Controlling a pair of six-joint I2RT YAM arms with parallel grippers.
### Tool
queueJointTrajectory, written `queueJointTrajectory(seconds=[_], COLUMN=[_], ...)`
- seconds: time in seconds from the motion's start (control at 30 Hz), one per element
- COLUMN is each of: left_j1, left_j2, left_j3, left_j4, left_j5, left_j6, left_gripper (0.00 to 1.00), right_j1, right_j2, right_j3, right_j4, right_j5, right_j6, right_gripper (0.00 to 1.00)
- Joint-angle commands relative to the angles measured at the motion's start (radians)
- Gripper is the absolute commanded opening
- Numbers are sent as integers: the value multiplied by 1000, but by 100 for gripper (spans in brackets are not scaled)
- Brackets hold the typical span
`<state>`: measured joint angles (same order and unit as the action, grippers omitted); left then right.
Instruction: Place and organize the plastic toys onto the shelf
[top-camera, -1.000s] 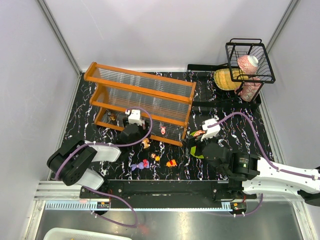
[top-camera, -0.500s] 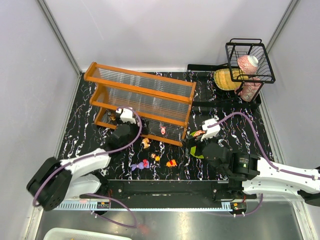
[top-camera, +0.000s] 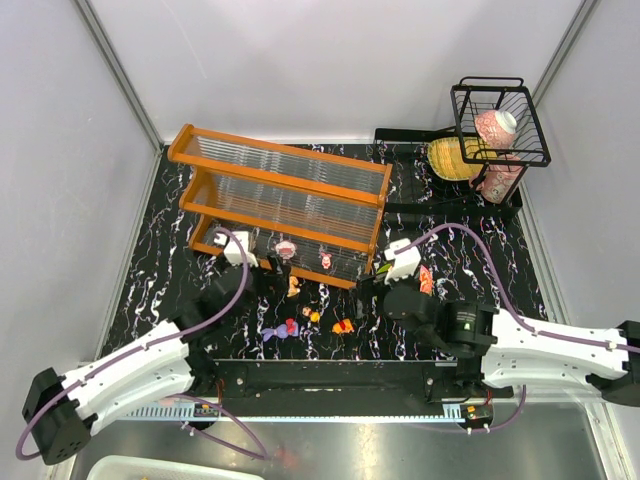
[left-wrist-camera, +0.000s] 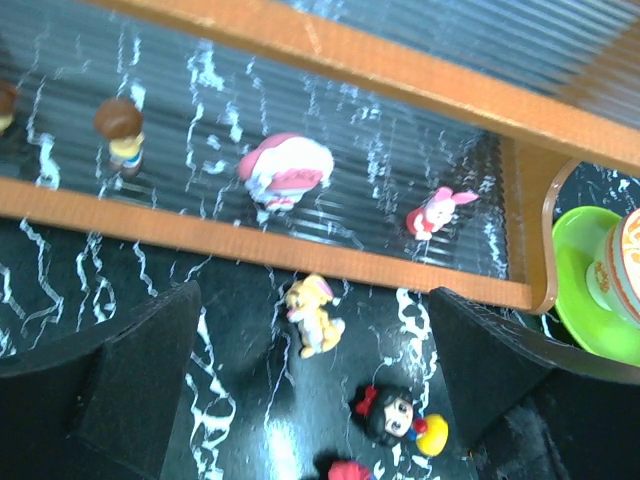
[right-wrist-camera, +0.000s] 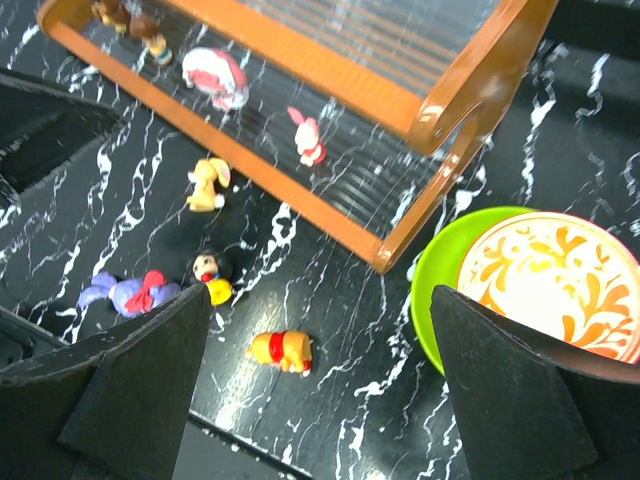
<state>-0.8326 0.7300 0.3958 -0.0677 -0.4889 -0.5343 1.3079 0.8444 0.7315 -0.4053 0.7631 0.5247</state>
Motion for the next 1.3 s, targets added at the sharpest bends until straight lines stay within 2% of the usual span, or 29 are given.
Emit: queueJointTrajectory(seconds=[0.0,0.2,0.37,0.5,0.67,0.9,1.27], left_j1=[-8,-16,-23,-26,-31,-33,-34], left_j2=[-67,-162,-213,-208,-187,-196,-202], left_j3=[61,19,-17,-8,9,6,2], left_j4=[-265,-400,-435,-439,-439,-439,-440], left_j5=[-69,-39,-17,-27,-36,-36,-42], left_j6=[-121,-220,-302,-303,-282,-282,-282], left_gripper=[99,99,99,99,99,99,99], right_j1=[-4,-24,-76,-131,-183,-188,-187], right_j2=[38,47,102,172,281,413,539], right_j3=[0,-53,-89,-116,-129,-72,12], right_j4=[6,55,85,143,181,204,160], right_j5=[-68,-238,-408,-551,-600,-653,-622], right_j6=[113,81,75,95,141,146,152], right_gripper=[96,94,90,86,81,79,76])
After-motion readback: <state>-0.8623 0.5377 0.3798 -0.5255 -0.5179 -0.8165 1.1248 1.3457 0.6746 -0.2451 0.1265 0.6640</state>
